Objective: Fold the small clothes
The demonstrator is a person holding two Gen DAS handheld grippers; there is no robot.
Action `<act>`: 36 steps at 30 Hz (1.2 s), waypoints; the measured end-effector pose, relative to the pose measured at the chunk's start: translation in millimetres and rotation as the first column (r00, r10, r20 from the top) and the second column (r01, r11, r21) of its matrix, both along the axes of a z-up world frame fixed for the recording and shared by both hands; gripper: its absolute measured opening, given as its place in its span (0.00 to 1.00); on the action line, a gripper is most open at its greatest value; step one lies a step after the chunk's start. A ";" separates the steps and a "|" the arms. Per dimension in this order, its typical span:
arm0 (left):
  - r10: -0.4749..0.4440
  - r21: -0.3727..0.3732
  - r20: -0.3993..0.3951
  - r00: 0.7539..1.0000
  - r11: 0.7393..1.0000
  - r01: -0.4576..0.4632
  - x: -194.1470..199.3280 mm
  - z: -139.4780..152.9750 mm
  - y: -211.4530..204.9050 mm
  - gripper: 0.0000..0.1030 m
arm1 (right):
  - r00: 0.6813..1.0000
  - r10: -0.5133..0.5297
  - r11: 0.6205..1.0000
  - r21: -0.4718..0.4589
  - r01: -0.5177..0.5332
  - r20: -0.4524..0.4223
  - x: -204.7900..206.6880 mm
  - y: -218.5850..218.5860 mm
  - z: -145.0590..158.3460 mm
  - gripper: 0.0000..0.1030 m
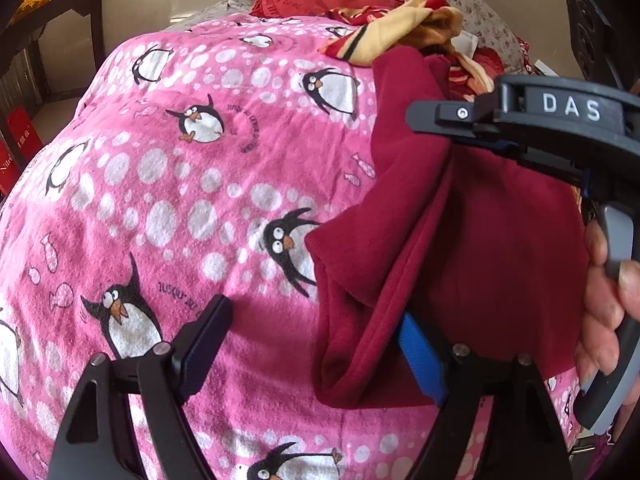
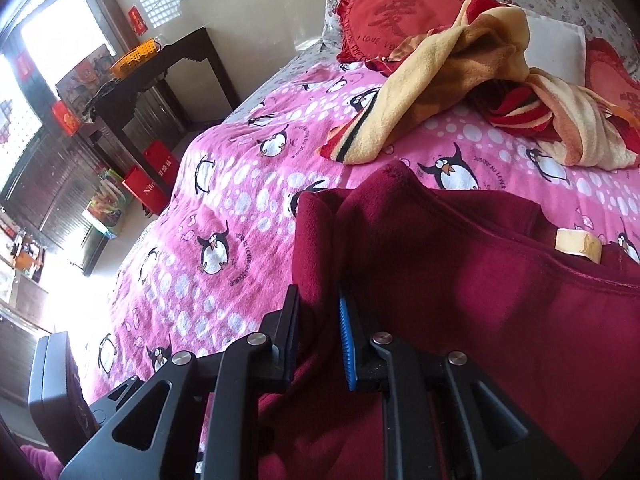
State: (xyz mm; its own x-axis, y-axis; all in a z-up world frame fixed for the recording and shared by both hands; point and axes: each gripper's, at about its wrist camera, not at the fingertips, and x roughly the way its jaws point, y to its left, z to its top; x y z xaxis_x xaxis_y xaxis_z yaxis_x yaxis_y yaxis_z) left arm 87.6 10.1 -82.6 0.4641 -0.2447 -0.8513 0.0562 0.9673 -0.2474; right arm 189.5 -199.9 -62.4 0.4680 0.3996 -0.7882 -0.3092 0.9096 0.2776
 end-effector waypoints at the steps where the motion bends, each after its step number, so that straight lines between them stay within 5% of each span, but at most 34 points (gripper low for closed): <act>1: -0.003 -0.001 0.004 1.000 1.000 0.003 1.4 0.2 -2.0 0.77 | 1.000 -0.001 1.000 0.001 0.001 -0.001 0.1 -0.8 0.3 0.02; 5: -0.023 -0.017 0.013 1.000 1.000 0.024 5.6 -0.1 -11.6 0.60 | 1.000 -0.001 1.000 0.004 0.001 -0.005 -0.6 -2.5 1.2 0.02; 7: -0.045 -0.040 0.013 0.999 0.998 0.045 6.4 -1.5 -17.9 0.39 | 1.000 0.000 1.000 0.006 0.000 -0.010 0.8 -1.9 0.6 0.02; 9: -0.059 -0.054 0.013 0.998 0.997 0.059 7.4 -2.6 -22.3 0.31 | 1.000 0.003 1.000 0.013 -0.003 -0.020 2.1 -1.7 -0.7 0.02; 14: -0.066 -0.047 0.029 0.997 0.997 0.067 9.1 -3.2 -28.4 0.28 | 0.998 -0.011 0.999 0.044 0.014 -0.063 7.1 -2.5 -5.6 0.08; 19: -0.067 -0.055 0.031 0.997 0.996 0.069 6.1 -4.4 -29.2 0.26 | 0.997 -0.042 0.998 0.041 0.045 -0.069 14.6 1.8 -5.2 0.38; 36: -0.061 -0.071 0.028 0.998 0.995 0.063 6.2 -6.8 -24.8 0.26 | 0.994 -0.003 0.956 -0.290 -0.029 -0.111 61.7 69.0 -39.2 0.61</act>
